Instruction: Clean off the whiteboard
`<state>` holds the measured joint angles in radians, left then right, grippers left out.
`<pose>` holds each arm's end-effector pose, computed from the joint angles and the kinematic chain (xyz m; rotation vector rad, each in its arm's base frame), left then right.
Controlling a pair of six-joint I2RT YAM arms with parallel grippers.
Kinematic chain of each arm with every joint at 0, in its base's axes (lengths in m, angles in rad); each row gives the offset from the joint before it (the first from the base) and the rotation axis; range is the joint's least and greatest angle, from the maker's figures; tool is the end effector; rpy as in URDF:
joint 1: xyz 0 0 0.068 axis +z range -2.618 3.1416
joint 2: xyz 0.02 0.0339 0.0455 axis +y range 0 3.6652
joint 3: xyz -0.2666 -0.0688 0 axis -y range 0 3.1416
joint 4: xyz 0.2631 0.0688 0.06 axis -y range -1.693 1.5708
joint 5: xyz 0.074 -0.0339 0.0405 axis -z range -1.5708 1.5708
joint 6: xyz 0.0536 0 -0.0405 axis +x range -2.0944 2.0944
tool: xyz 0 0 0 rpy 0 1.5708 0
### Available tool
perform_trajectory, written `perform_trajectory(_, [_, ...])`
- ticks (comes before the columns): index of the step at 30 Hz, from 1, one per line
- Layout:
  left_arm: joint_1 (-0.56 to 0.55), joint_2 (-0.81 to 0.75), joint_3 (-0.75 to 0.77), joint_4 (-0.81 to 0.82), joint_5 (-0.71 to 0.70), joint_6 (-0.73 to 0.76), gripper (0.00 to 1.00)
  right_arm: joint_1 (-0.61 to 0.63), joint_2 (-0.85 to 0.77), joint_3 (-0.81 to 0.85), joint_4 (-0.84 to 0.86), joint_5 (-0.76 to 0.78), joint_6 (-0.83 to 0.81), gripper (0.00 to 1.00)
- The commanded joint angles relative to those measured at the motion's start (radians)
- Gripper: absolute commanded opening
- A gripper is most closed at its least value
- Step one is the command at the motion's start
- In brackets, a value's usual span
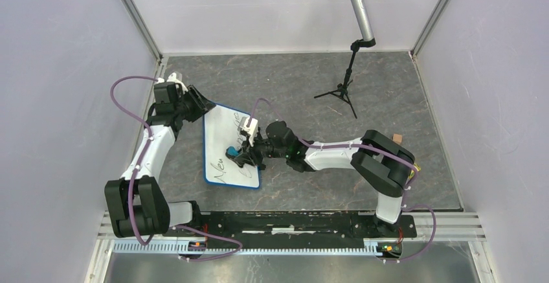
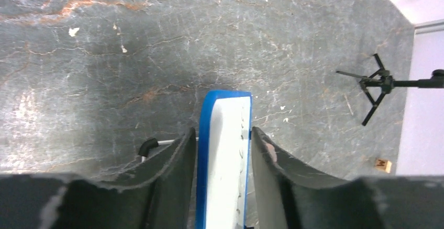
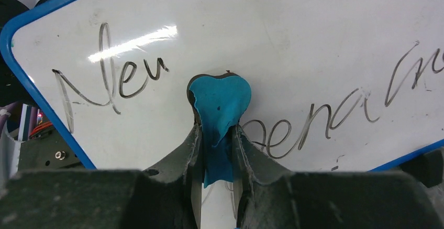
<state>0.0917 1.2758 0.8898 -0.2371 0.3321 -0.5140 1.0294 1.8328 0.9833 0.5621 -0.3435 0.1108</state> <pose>0.3104 0.0110 0.2524 -0.4779 2.1667 -0.5998 0.2047 0.3754 0.1778 -1.1056 1.6577 1.0854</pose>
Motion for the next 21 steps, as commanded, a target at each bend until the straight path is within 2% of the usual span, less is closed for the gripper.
perform_trajectory(1, [-0.003, -0.043, 0.026, -0.012, -0.039, -0.004, 0.58, 0.010, 0.018, 0.020, 0.053, -0.070, 0.092, 0.05])
perform_trajectory(4, [-0.003, -0.056, 0.036, -0.070, -0.056, 0.010, 0.68, 0.009, 0.006, 0.005, 0.074, -0.059, 0.104, 0.05])
perform_trajectory(5, [-0.002, -0.067, 0.045, -0.100, -0.069, 0.030, 0.86, 0.009, 0.005, 0.003, 0.075, -0.052, 0.105, 0.05])
perform_trajectory(6, [-0.001, -0.078, 0.063, -0.134, -0.099, 0.049, 0.95, 0.009, 0.005, 0.005, 0.072, -0.050, 0.104, 0.05])
perform_trajectory(8, [-0.001, -0.114, 0.080, -0.210, -0.161, 0.080, 0.99, 0.010, 0.005, 0.015, 0.064, -0.055, 0.103, 0.05])
perform_trajectory(11, [-0.002, -0.194, 0.042, -0.273, -0.211, 0.068, 1.00, 0.010, -0.005, 0.007, 0.065, -0.044, 0.102, 0.05])
perform_trajectory(15, [-0.001, -0.296, -0.036, -0.312, -0.180, 0.092, 0.95, 0.009, -0.001, 0.005, 0.064, -0.025, 0.112, 0.05])
perform_trajectory(21, [-0.002, -0.352, -0.065, -0.335, -0.118, 0.137, 0.65, 0.013, 0.014, 0.016, 0.073, -0.028, 0.133, 0.05])
